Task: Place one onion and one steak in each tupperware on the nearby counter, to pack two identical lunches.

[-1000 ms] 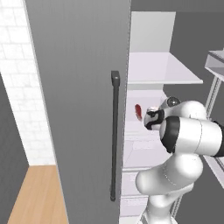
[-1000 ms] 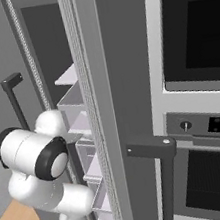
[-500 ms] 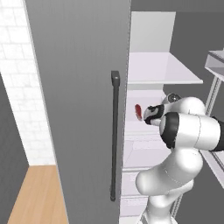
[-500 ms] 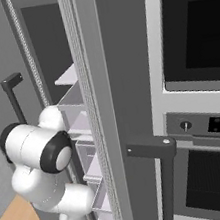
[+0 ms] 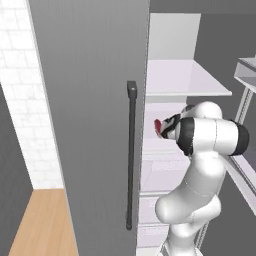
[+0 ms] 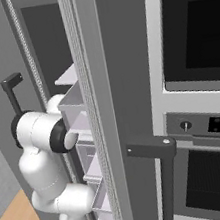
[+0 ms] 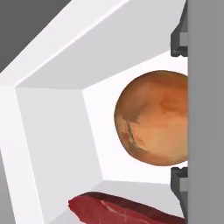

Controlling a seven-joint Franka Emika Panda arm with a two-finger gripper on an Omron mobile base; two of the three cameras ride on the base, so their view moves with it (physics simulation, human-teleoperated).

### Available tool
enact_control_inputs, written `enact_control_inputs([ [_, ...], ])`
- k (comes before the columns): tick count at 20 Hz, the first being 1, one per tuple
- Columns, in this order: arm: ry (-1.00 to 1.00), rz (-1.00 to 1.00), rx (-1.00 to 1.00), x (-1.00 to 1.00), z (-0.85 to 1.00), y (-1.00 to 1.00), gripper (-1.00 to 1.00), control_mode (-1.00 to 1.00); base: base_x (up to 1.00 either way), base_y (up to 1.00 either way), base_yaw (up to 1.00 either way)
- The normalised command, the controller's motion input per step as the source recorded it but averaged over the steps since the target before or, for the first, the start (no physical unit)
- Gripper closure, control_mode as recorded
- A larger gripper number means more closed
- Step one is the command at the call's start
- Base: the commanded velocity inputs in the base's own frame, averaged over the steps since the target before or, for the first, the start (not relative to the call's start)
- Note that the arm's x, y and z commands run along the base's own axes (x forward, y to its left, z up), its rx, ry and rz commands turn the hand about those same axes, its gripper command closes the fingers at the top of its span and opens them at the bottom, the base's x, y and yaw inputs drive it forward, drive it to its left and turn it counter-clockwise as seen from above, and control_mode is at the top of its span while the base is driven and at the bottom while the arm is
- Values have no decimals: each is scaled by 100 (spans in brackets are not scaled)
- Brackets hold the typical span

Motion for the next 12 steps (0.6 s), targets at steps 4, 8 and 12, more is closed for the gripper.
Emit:
enact_control_inputs([
  [4, 2, 0, 0, 29, -24, 0, -100, -100, 0, 0, 0],
  [8, 0, 0, 0, 25, -29, 0, 100, -100, 0, 0, 0],
  [12, 0, 0, 0, 5, -47, 0, 100, -100, 0, 0, 0],
])
